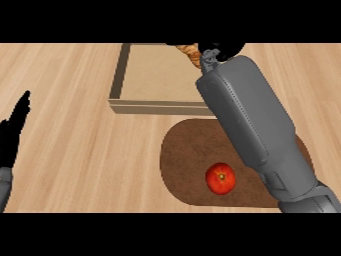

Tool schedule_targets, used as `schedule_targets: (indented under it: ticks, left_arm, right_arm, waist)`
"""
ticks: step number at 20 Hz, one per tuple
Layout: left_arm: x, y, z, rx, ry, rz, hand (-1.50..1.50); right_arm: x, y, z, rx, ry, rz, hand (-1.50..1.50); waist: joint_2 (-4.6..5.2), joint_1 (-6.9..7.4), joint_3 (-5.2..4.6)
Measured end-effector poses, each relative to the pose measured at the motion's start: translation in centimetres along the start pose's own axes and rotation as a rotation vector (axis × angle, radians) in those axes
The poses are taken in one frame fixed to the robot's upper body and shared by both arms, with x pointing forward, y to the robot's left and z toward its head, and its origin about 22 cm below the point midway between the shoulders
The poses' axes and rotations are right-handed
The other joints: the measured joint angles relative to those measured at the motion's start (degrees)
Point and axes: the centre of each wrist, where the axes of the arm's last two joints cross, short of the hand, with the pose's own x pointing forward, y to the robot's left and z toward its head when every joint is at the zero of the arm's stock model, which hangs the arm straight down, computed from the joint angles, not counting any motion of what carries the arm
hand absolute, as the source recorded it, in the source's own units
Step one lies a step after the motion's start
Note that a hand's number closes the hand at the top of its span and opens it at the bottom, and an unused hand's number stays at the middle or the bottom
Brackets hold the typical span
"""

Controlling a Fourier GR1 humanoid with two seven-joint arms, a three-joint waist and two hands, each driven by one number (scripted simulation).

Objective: Pick the croissant from the cutting board and place it in the cardboard box

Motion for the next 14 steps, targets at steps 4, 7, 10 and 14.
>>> schedule_targets:
  ticks: [4, 7, 10, 14]
  left_arm:
    - [0.6, -0.1, -0.3, -0.004, -0.011, -0.003, 0.00]
    - [0.5, -0.5, -0.4, -0.008, -0.018, -0.004, 0.00]
    - [0.8, -0.6, -0.4, -0.009, -0.024, 0.000, 0.00]
    - [1.1, -0.6, -0.5, -0.014, -0.037, -0.001, 0.00]
  right_arm:
    - [0.1, 1.6, -1.8, 0.018, 0.043, -0.034, 1.50]
    - [-0.3, 2.7, -2.9, 0.027, 0.068, -0.044, 1.50]
    - [-1.3, 3.9, -3.8, 0.037, 0.106, -0.023, 1.50]
    - [-2.9, 5.0, -4.9, 0.032, 0.180, -0.031, -1.50]
  waist:
    - [0.25, 0.61, 0.00]
    - [0.50, 0.81, -0.01]
    - [0.74, 1.45, -0.02]
    - [1.12, 2.15, 0.00]
